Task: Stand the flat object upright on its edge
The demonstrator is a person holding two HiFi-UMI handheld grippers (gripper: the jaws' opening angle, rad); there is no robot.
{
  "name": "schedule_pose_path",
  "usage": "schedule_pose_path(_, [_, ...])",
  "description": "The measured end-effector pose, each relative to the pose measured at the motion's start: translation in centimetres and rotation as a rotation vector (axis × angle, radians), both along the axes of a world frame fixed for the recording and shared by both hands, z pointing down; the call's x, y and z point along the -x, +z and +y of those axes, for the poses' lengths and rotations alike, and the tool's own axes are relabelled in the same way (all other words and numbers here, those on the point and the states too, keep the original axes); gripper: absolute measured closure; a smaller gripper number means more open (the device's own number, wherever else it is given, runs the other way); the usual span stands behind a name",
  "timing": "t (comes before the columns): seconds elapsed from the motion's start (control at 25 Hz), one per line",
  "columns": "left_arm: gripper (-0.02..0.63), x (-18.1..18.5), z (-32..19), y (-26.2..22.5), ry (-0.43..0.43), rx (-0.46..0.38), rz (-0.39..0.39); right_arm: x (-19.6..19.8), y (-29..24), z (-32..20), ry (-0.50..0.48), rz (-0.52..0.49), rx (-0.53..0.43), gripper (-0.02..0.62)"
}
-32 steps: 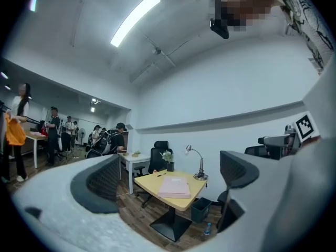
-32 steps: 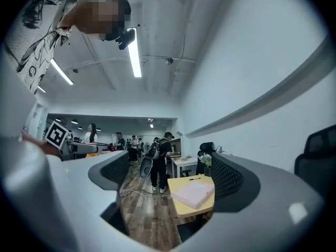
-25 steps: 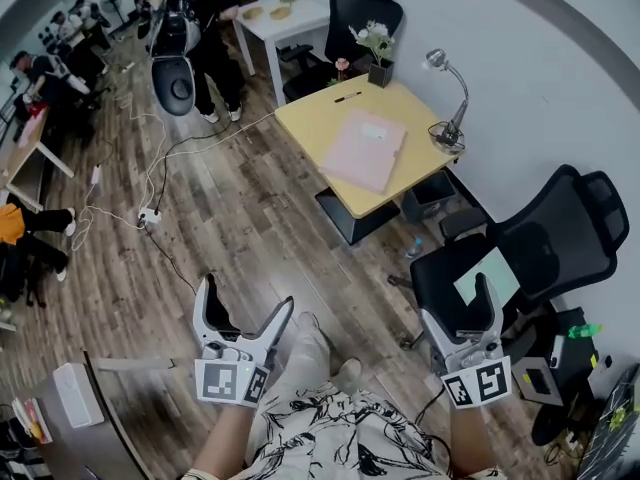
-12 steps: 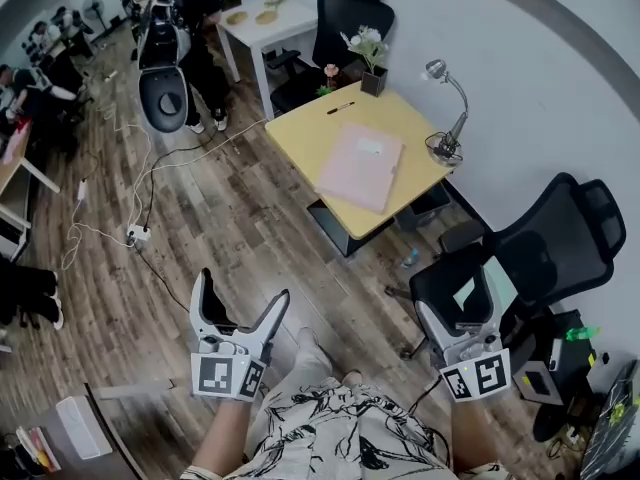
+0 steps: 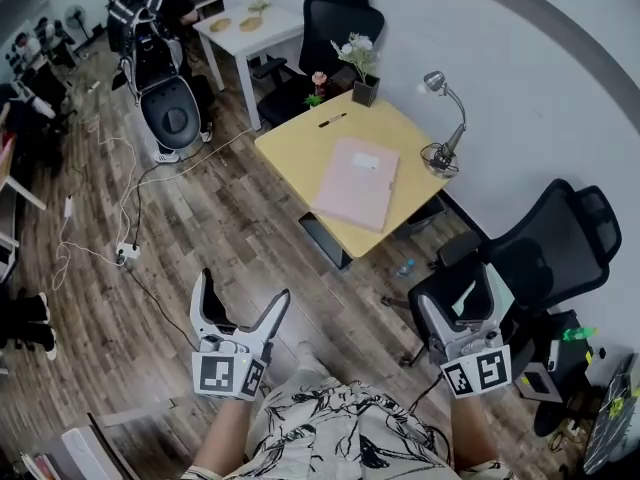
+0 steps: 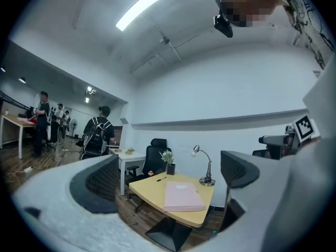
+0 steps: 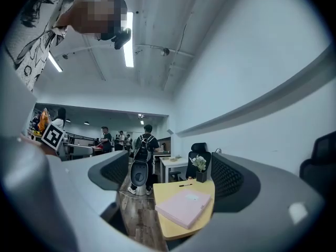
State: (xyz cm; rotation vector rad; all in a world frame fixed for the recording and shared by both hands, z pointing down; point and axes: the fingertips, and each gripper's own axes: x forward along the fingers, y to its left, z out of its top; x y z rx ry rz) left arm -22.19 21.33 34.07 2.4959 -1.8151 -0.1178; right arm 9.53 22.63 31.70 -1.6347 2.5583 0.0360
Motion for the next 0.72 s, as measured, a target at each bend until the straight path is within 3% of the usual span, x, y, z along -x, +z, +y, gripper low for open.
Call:
schedule_pose_path(0.48, [0.012, 4.0, -4.6, 0.9, 0.075, 0.005, 0.045, 3.7, 0.8, -2.9, 0.084, -0.033, -0.011, 0.109])
schedule_pose_path(0.72, [0.012, 3.9, -6.2, 2.4, 0.11, 0.044, 0.036, 4.3, 1.9, -3.5, 0.11, -0.033, 0.023, 0.109])
